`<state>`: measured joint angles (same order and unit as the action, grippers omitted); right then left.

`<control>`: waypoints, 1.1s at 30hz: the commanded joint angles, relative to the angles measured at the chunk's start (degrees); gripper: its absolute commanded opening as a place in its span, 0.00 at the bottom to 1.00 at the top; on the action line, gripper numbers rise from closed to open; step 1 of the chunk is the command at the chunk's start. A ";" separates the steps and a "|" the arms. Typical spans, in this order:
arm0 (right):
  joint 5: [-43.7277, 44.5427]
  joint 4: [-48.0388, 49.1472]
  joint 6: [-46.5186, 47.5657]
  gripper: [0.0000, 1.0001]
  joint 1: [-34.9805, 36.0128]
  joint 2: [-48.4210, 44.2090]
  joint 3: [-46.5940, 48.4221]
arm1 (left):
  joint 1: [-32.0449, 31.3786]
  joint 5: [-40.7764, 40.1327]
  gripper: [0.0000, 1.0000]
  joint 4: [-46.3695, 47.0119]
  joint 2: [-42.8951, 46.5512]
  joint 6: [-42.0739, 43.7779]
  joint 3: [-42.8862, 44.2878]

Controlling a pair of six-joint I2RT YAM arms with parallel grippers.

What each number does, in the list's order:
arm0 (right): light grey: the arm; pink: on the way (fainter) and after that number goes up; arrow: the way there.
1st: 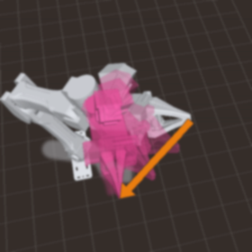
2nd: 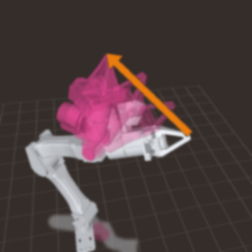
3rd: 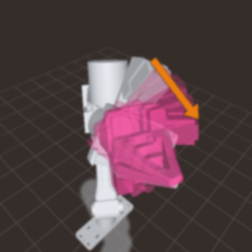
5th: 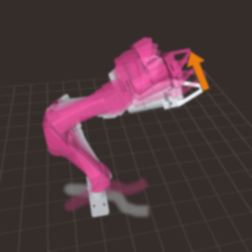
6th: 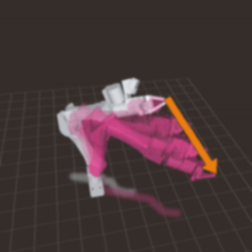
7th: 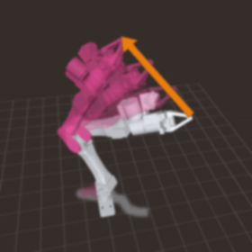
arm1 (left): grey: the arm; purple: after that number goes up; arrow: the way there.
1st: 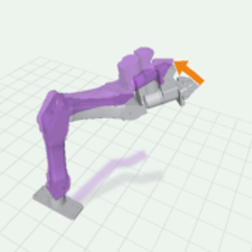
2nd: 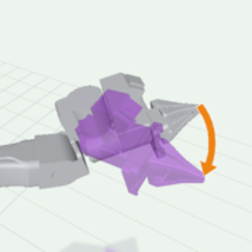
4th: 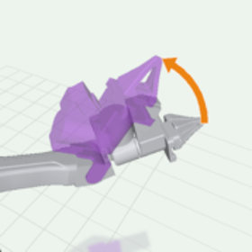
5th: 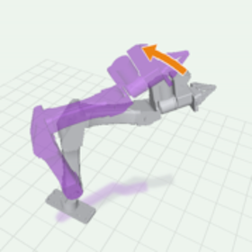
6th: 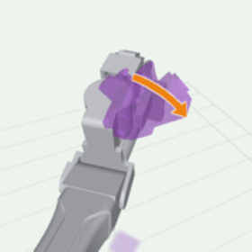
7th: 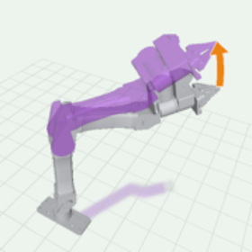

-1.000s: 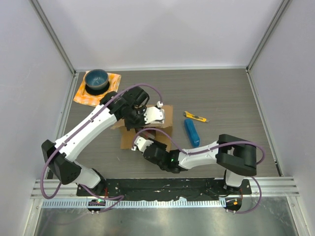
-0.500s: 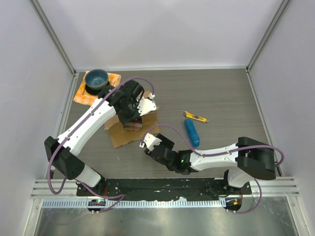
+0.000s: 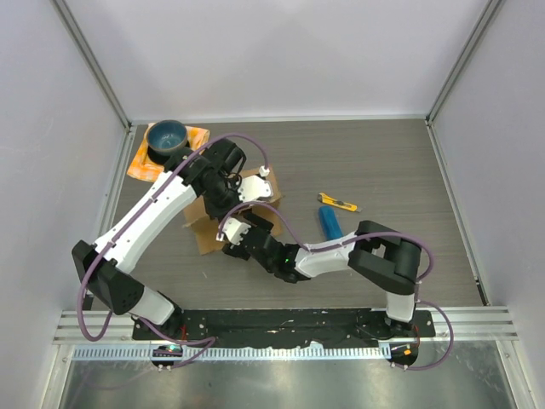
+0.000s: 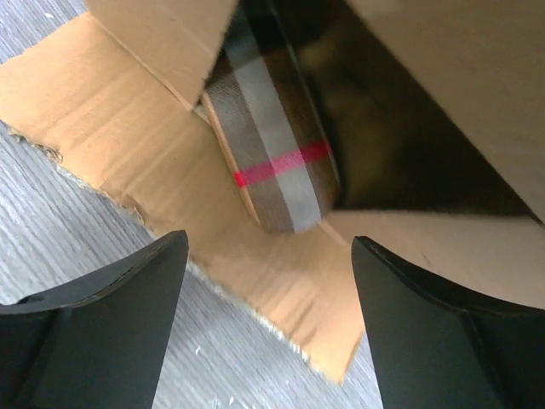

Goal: Unpack the express box
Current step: Pick up the product from the express box.

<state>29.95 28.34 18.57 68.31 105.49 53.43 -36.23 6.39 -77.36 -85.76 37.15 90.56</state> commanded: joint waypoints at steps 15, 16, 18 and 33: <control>1.93 31.24 -1.14 1.00 -5.56 9.91 -4.64 | -1.57 10.57 0.00 -18.00 2.17 5.75 0.76; 2.56 31.25 -2.30 1.00 -6.00 9.91 -5.08 | -1.57 10.66 0.00 -18.00 2.08 5.83 0.58; 3.96 30.99 -5.72 1.00 -6.70 10.00 -5.96 | -1.57 10.66 0.00 -18.00 1.82 5.66 0.58; -19.22 22.99 -28.49 0.82 -12.94 6.31 -11.85 | -1.65 10.39 0.00 -18.00 2.70 5.57 1.10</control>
<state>18.50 53.36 -1.56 57.14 114.32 43.53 -36.99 10.57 -71.77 -85.06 42.70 90.96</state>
